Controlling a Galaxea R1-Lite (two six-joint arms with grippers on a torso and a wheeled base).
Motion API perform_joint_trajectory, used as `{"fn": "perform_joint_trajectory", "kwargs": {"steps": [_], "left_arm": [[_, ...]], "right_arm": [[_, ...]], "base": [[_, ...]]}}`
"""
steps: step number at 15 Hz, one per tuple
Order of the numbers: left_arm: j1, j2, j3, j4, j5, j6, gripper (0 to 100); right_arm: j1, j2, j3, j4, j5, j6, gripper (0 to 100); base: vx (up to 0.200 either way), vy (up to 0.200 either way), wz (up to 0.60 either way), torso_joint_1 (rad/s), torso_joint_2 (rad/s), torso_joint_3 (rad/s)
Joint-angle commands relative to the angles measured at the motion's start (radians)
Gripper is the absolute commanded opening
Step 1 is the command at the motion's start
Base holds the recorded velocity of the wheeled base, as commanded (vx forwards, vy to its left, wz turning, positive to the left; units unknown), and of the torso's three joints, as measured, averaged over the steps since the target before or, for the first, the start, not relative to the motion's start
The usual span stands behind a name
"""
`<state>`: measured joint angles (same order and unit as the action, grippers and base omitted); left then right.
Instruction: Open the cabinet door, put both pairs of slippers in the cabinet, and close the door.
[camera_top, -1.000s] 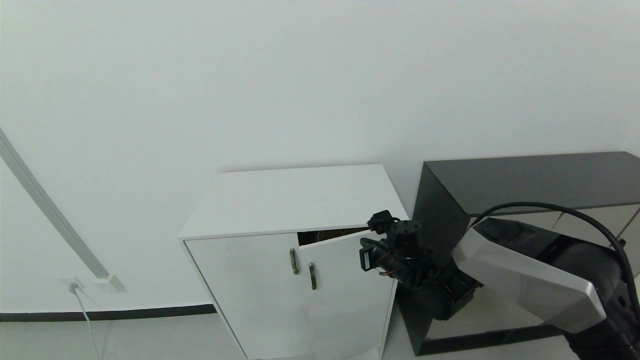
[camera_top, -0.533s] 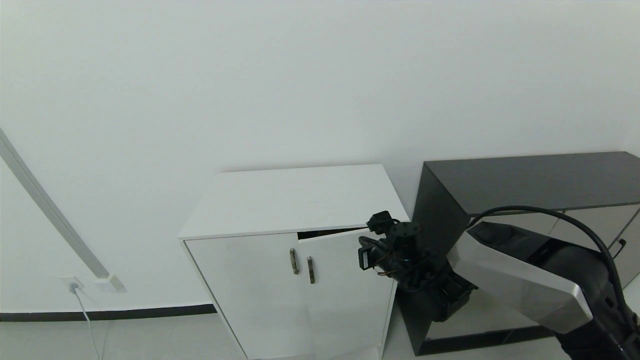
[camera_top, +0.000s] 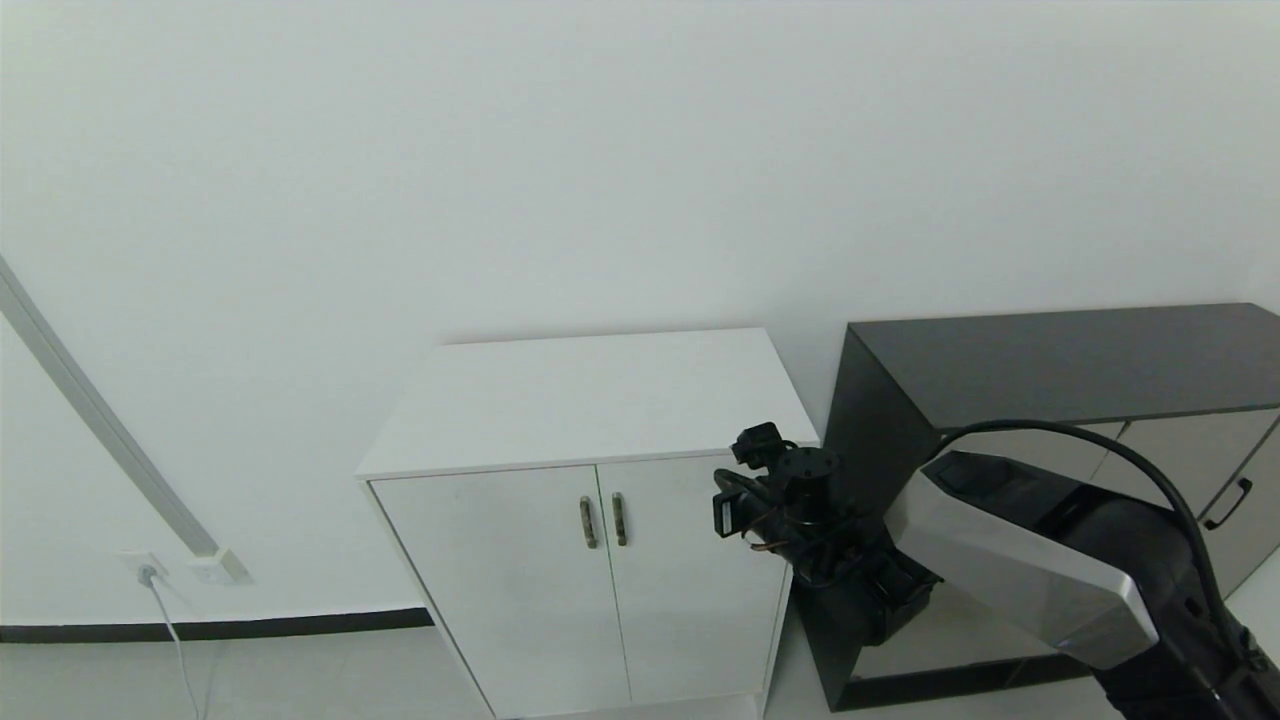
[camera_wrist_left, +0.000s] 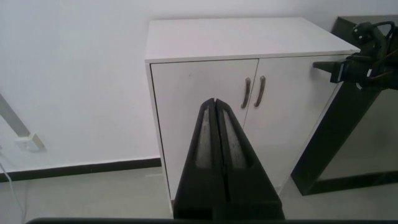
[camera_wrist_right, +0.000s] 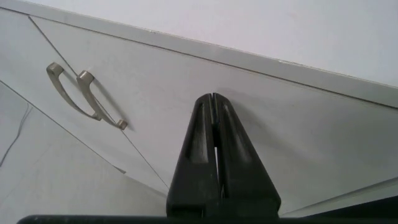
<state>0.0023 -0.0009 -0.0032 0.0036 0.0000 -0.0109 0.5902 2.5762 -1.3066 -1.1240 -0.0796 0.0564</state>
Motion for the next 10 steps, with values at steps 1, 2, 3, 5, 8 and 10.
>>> {"fn": "perform_joint_trajectory", "kwargs": {"steps": [1, 2, 3, 5, 8, 10], "left_arm": [[0.001, 0.001, 0.000, -0.001, 0.000, 0.000, 0], [0.001, 0.001, 0.000, -0.001, 0.000, 0.000, 0], [0.001, 0.001, 0.000, -0.001, 0.000, -0.001, 0], [0.001, 0.001, 0.000, -0.001, 0.000, -0.003, 0], [0.001, 0.001, 0.000, 0.001, 0.000, 0.000, 0], [0.001, 0.001, 0.000, -0.001, 0.000, 0.000, 0]], "right_arm": [[0.000, 0.002, 0.000, 0.000, 0.000, 0.000, 0], [0.000, 0.002, 0.000, 0.000, 0.000, 0.000, 0], [0.000, 0.001, 0.003, 0.000, 0.000, 0.000, 0], [0.000, -0.028, 0.040, -0.020, -0.006, 0.000, 0], [-0.004, -0.157, 0.231, -0.091, -0.009, 0.000, 0], [-0.049, -0.249, 0.337, -0.126, -0.014, -0.001, 0]], "base": [[0.000, 0.000, 0.00, 0.000, 0.00, 0.000], [0.000, 0.000, 0.00, 0.000, 0.00, 0.000], [0.000, 0.000, 0.00, 0.000, 0.00, 0.000], [0.000, 0.000, 0.00, 0.000, 0.00, 0.000], [0.000, 0.000, 0.00, 0.000, 0.00, 0.000], [0.000, 0.000, 0.00, 0.000, 0.00, 0.000]]}}
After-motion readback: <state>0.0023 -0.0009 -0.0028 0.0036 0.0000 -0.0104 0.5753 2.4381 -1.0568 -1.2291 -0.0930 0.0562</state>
